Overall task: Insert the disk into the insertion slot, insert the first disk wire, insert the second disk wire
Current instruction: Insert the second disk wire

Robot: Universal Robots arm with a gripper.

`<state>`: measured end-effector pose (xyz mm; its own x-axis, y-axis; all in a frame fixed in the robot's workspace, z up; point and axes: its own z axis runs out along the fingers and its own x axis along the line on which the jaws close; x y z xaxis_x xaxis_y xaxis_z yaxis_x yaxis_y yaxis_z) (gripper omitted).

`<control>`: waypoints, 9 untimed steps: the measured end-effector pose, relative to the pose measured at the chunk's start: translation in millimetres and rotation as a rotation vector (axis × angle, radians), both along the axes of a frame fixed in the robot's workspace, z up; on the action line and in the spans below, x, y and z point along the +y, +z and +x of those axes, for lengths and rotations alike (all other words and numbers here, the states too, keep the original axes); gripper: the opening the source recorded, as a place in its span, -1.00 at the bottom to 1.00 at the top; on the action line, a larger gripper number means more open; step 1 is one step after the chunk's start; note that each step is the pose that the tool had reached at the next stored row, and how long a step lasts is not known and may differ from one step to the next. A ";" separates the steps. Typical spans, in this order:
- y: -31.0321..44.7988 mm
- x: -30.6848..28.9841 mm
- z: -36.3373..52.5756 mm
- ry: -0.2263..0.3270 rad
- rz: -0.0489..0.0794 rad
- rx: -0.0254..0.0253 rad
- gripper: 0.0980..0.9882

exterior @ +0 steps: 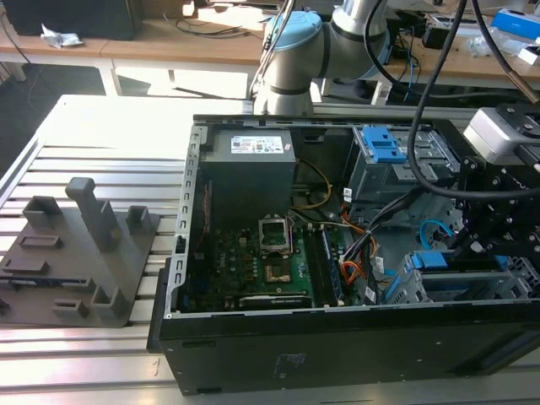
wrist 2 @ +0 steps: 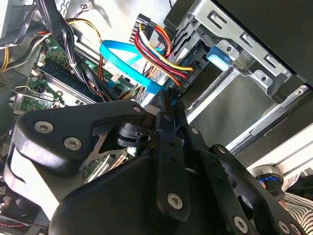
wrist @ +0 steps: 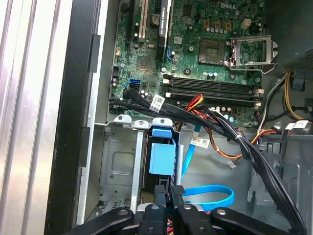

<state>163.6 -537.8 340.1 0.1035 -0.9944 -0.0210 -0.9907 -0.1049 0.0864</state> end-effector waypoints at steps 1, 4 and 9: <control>-0.4 -0.1 0.0 -0.007 0.000 0.0000 -0.86; -1.5 -0.1 0.0 -0.043 0.000 0.0000 -0.86; -2.9 -0.1 0.0 -0.076 -0.001 -0.0001 -0.86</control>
